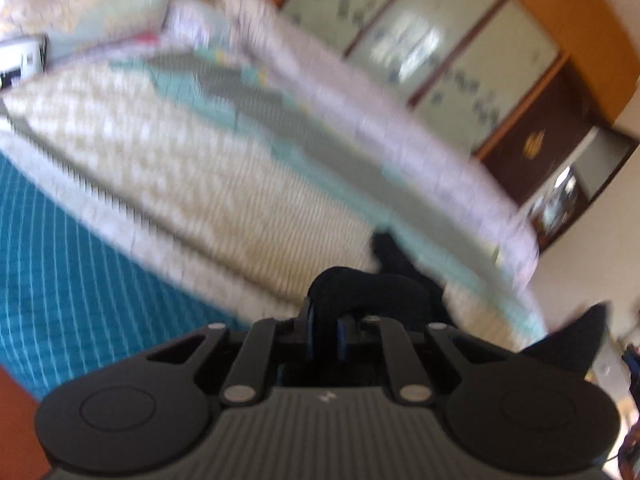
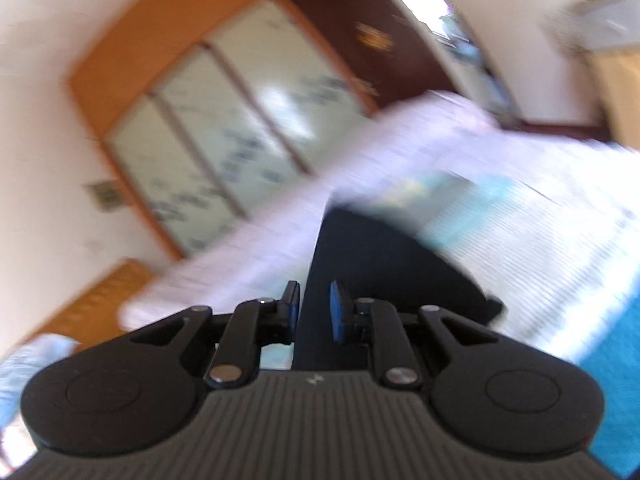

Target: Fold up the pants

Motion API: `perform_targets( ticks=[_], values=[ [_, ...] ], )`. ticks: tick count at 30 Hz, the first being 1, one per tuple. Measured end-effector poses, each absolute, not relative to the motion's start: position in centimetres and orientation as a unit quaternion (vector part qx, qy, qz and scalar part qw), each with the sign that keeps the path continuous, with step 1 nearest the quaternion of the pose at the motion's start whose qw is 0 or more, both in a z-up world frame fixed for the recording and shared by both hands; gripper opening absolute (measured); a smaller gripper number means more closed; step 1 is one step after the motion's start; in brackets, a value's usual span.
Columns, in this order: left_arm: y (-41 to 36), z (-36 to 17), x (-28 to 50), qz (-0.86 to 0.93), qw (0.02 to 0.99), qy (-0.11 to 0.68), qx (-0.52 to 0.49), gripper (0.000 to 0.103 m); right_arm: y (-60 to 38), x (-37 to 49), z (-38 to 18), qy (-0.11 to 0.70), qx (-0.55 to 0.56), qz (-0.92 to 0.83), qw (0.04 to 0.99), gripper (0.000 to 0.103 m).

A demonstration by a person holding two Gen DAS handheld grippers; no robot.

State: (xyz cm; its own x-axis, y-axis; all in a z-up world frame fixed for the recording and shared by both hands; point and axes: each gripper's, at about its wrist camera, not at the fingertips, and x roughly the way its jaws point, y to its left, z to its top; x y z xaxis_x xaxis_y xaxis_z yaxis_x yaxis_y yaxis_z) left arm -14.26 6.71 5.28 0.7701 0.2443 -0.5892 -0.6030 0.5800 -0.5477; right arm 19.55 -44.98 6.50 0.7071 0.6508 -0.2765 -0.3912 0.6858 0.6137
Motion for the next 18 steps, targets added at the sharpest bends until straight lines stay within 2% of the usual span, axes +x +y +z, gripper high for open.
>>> perform_targets(
  ticks=[2,4,5,8,11,12,13,14,16,17,18],
  values=[
    [6.7,4.3,-13.9,0.245,0.847,0.261,-0.392,0.014,-46.3,19.0,3.5,0.293,0.227,0.225,0.901,0.022],
    [6.4,3.9,-14.4,0.265,0.839,0.269,-0.391,0.027,-47.9,18.7,1.5,0.325,0.216,0.191,0.901,0.023],
    [6.4,4.1,-15.0,0.272,0.839,0.263,-0.391,0.036,-48.2,18.3,1.1,0.329,0.221,0.181,0.9,0.024],
    [7.0,5.3,-17.0,0.299,0.836,0.237,-0.395,0.061,-48.5,18.2,1.2,0.327,0.232,0.175,0.899,0.035],
    [7.5,5.5,-18.1,0.31,0.831,0.232,-0.399,0.072,-44.5,18.7,2.8,0.319,0.211,0.202,0.902,0.042],
    [7.6,5.2,-18.1,0.31,0.828,0.235,-0.404,0.081,-43.6,18.7,3.1,0.319,0.205,0.213,0.9,0.051],
    [7.7,4.9,-18.1,0.308,0.824,0.238,-0.412,0.087,-41.6,19.0,3.4,0.323,0.201,0.223,0.898,0.058],
    [7.5,4.4,-17.7,0.305,0.821,0.24,-0.418,0.092,-40.4,19.1,3.2,0.329,0.197,0.228,0.895,0.058],
    [7.4,3.5,-16.9,0.289,0.818,0.251,-0.429,0.091,-38.4,18.4,2.7,0.342,0.186,0.248,0.887,0.058],
    [7.2,3.0,-16.3,0.278,0.821,0.253,-0.429,0.085,-36.8,17.4,2.4,0.352,0.183,0.26,0.88,0.058],
    [6.8,2.7,-15.6,0.264,0.829,0.254,-0.423,0.064,-35.8,17.3,2.2,0.362,0.181,0.273,0.873,0.058]
  ],
)
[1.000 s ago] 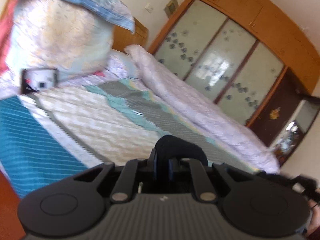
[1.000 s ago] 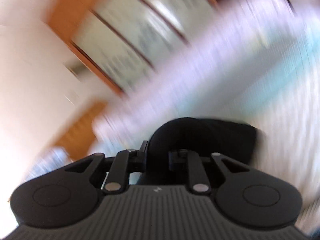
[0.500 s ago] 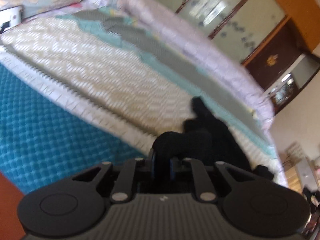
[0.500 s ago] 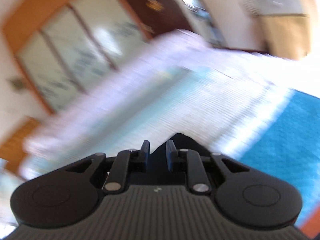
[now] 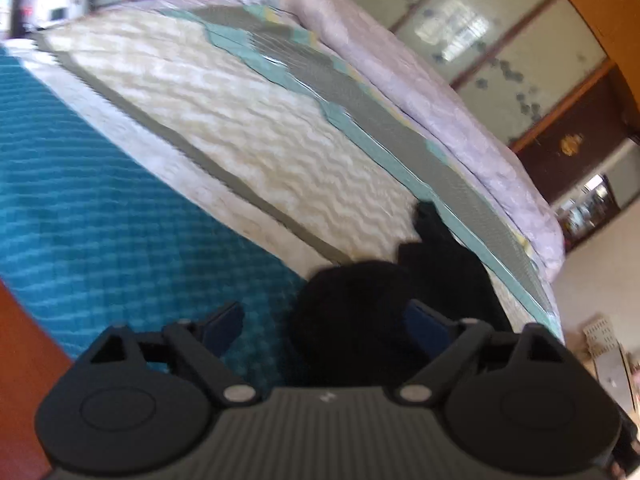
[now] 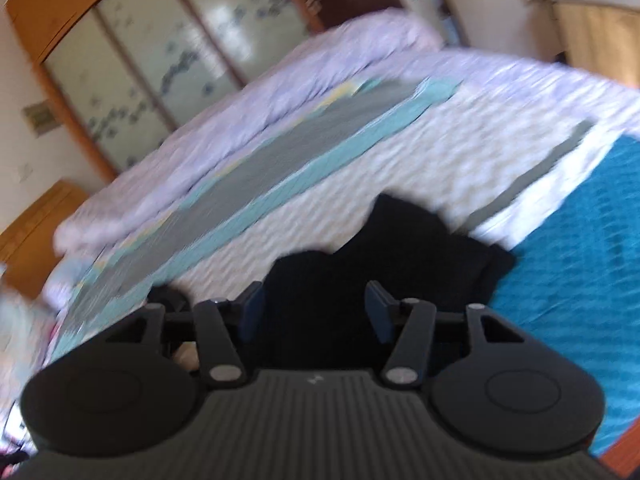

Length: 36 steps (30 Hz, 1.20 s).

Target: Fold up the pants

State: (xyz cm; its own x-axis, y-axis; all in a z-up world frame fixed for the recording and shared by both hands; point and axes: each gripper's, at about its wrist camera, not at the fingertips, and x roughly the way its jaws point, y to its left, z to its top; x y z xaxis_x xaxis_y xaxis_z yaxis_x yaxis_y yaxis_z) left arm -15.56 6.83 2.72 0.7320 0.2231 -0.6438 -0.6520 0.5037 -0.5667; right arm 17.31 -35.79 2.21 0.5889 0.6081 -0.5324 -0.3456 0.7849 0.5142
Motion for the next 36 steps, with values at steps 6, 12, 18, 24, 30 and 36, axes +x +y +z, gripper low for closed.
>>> perform_targets(
  ticks=[6,12,18,24,30,36],
  values=[
    [3.9,3.5,-13.4,0.102,0.877,0.272,-0.382,0.01,-25.5,18.8,4.2,0.399,0.136,0.382,0.822,0.06],
    [1.3,5.1,-18.3,0.02,0.899,0.302,-0.316,0.045,-10.3,21.6,4.5,0.434,0.02,0.473,0.767,0.08],
    [6.6,3.3,-21.7,0.151,0.857,0.248,-0.426,0.063,-0.5,25.7,-1.4,0.506,-0.046,0.397,0.764,0.079],
    [10.0,3.3,-17.0,0.213,0.859,0.234,-0.403,0.098,-2.5,25.8,0.0,0.463,-0.026,0.409,0.786,0.012],
    [9.2,1.2,-10.0,0.142,0.866,0.304,-0.372,0.044,-19.4,29.6,11.0,0.326,0.183,0.387,0.843,0.012],
    [3.8,2.6,-12.4,0.039,0.898,0.293,-0.326,0.01,-41.4,29.1,14.3,0.218,0.264,0.262,0.902,0.012]
  ],
)
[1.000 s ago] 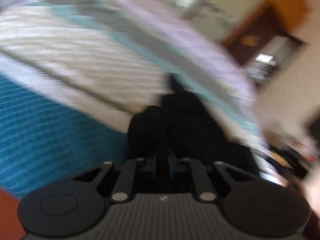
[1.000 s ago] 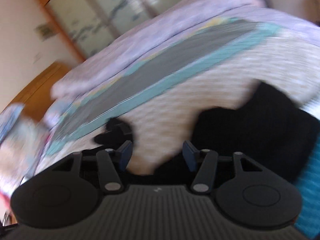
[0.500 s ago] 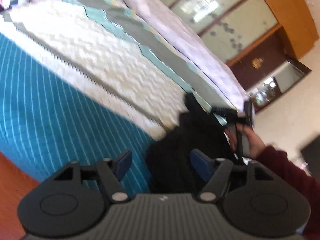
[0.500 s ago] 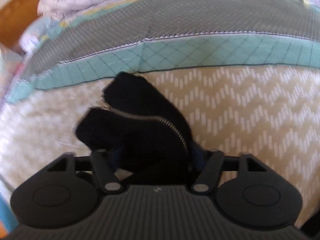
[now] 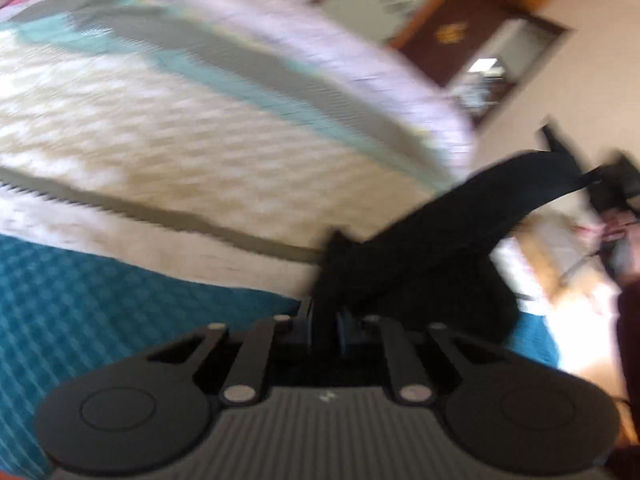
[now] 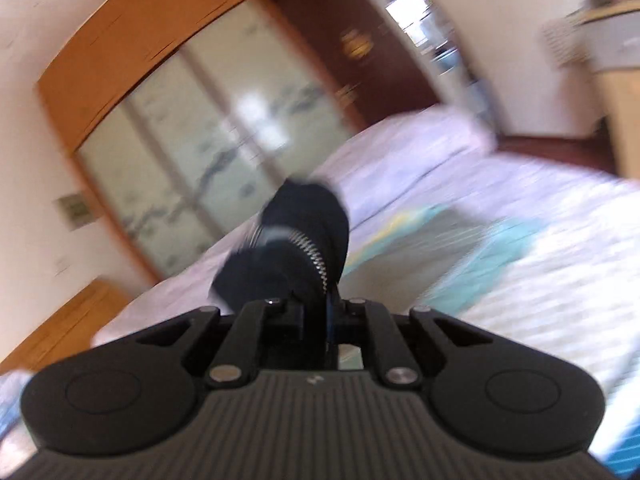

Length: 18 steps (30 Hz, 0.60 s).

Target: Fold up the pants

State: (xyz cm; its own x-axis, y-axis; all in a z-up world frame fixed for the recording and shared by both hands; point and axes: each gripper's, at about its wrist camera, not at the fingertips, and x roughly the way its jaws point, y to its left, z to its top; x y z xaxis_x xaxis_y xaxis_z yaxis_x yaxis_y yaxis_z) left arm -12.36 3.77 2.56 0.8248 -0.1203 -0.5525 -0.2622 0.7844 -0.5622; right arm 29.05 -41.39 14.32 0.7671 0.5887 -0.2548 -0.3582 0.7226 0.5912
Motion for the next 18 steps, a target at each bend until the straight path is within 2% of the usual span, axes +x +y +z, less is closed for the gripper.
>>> perform_targets(
  ticks=[2,3,5,7,8,11,12,13,14,15,16,18],
  values=[
    [1.4,3.9,-14.1,0.009,0.917,0.276,-0.289,0.013,-46.0,27.8,12.7,0.226,0.25,0.226,0.914,0.012],
    [0.1,4.4,-14.8,-0.001,0.921,0.281,-0.269,0.018,-47.7,27.1,11.5,0.239,0.247,0.213,0.915,0.012],
    [-2.4,4.7,-15.5,-0.018,0.92,0.315,-0.232,0.02,-50.5,25.6,8.4,0.273,0.243,0.182,0.913,0.012],
    [-4.6,4.6,-15.4,-0.023,0.914,0.357,-0.193,0.033,-52.4,24.3,4.8,0.312,0.254,0.154,0.903,0.012],
    [-5.3,4.4,-15.1,-0.022,0.91,0.375,-0.177,0.049,-53.2,23.7,2.9,0.334,0.27,0.141,0.892,0.012],
    [-6.3,5.0,-15.5,-0.02,0.909,0.385,-0.159,0.056,-54.9,22.0,-1.2,0.379,0.313,0.116,0.863,0.014],
    [-6.5,5.5,-15.7,-0.016,0.911,0.38,-0.159,0.063,-55.1,21.4,-1.9,0.382,0.319,0.114,0.86,0.016],
    [-6.5,6.1,-16.0,-0.014,0.915,0.372,-0.156,0.067,-55.4,20.9,-2.3,0.384,0.324,0.112,0.857,0.019],
    [-6.6,6.2,-15.9,-0.013,0.919,0.365,-0.149,0.078,-55.2,20.8,-2.3,0.387,0.331,0.111,0.854,0.024],
    [-6.7,6.6,-16.2,-0.009,0.923,0.36,-0.137,0.087,-55.5,20.8,-2.1,0.392,0.34,0.111,0.848,0.035],
    [-6.9,7.1,-16.4,-0.002,0.926,0.356,-0.124,0.089,-55.8,20.7,-2.2,0.395,0.35,0.109,0.843,0.044],
    [-5.8,7.1,-15.8,0.019,0.929,0.355,-0.106,0.089,-56.3,20.2,-1.6,0.389,0.363,0.103,0.84,0.05]
  ],
)
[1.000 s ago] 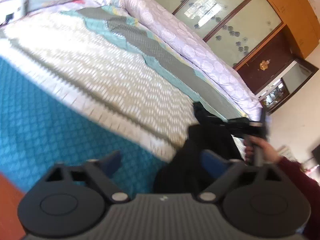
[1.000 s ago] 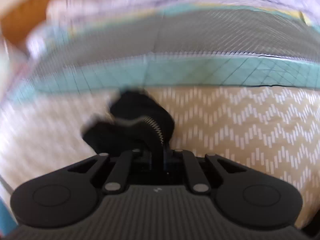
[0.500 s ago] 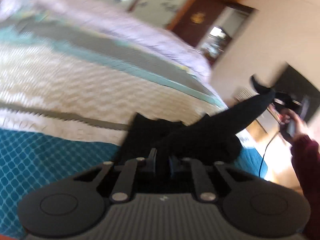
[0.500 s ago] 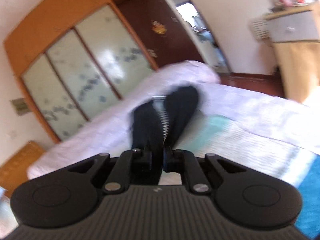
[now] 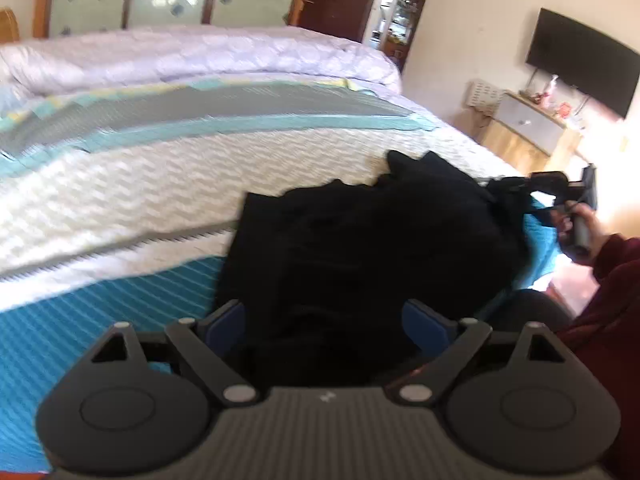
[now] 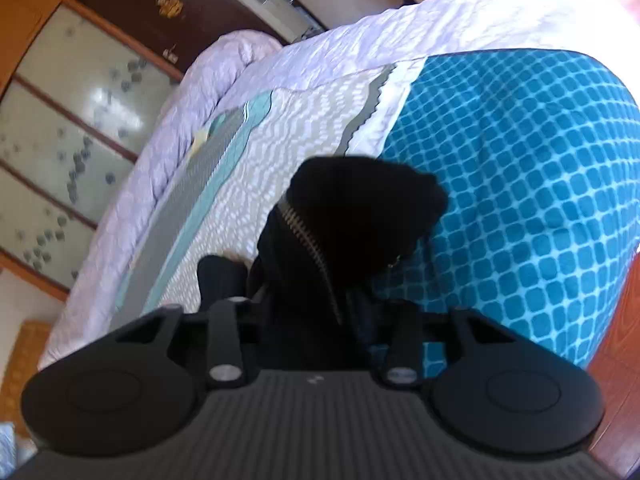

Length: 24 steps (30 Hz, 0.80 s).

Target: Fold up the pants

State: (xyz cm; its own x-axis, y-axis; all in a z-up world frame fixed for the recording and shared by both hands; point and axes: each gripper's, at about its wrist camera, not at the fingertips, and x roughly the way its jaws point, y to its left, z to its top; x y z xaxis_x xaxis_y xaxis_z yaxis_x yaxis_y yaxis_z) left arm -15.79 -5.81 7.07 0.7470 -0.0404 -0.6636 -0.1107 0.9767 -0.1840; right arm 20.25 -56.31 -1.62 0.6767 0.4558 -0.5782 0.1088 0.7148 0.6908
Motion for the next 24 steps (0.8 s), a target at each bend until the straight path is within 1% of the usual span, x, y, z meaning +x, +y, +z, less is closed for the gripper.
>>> perform_targets(
  ticks=[3,6,9,10,11,12,13,14,15,17,19,20,24],
  values=[
    [-5.0,7.2,-16.7,0.045,0.928,0.355,-0.103,0.087,-57.2,19.8,-0.6,0.376,0.363,0.092,0.847,0.059],
    [-5.3,6.5,-16.8,0.033,0.925,0.368,-0.091,0.087,-57.6,19.6,-0.7,0.374,0.371,0.089,0.845,0.06],
    [-5.9,5.3,-16.7,0.023,0.92,0.383,-0.075,0.087,-56.9,20.1,-1.4,0.381,0.369,0.096,0.842,0.07],
    [-6.0,4.8,-16.4,0.024,0.918,0.388,-0.078,0.086,-56.6,20.2,-1.6,0.388,0.365,0.098,0.841,0.07],
    [-5.9,4.3,-16.1,0.025,0.914,0.395,-0.086,0.082,-56.2,20.9,-2.0,0.394,0.362,0.101,0.839,0.07],
    [-6.0,3.7,-15.7,0.024,0.911,0.401,-0.096,0.077,-55.7,21.1,-2.3,0.401,0.356,0.105,0.837,0.066],
    [-5.9,3.3,-15.5,0.022,0.909,0.404,-0.104,0.076,-55.1,21.3,-2.5,0.408,0.348,0.111,0.837,0.057],
    [-5.6,3.4,-15.6,0.021,0.91,0.4,-0.112,0.078,-54.5,21.3,-2.6,0.412,0.34,0.116,0.838,0.053],
    [-5.2,3.2,-15.4,0.023,0.912,0.39,-0.124,0.082,-54.0,21.2,-2.7,0.415,0.332,0.119,0.839,0.052],
    [-3.7,3.9,-15.7,0.026,0.917,0.362,-0.167,0.089,-53.4,21.1,-2.8,0.414,0.326,0.119,0.842,0.053],
    [-2.1,4.6,-15.8,0.032,0.92,0.332,-0.206,0.091,-53.3,21.1,-3.0,0.415,0.328,0.114,0.841,0.053],
    [-1.3,5.0,-15.9,0.041,0.92,0.319,-0.222,0.093,-53.4,21.1,-3.2,0.415,0.331,0.114,0.84,0.053],
    [1.6,5.2,-13.6,0.077,0.91,0.308,-0.267,0.096,-53.6,21.2,-3.4,0.417,0.332,0.109,0.839,0.053]
  ],
)
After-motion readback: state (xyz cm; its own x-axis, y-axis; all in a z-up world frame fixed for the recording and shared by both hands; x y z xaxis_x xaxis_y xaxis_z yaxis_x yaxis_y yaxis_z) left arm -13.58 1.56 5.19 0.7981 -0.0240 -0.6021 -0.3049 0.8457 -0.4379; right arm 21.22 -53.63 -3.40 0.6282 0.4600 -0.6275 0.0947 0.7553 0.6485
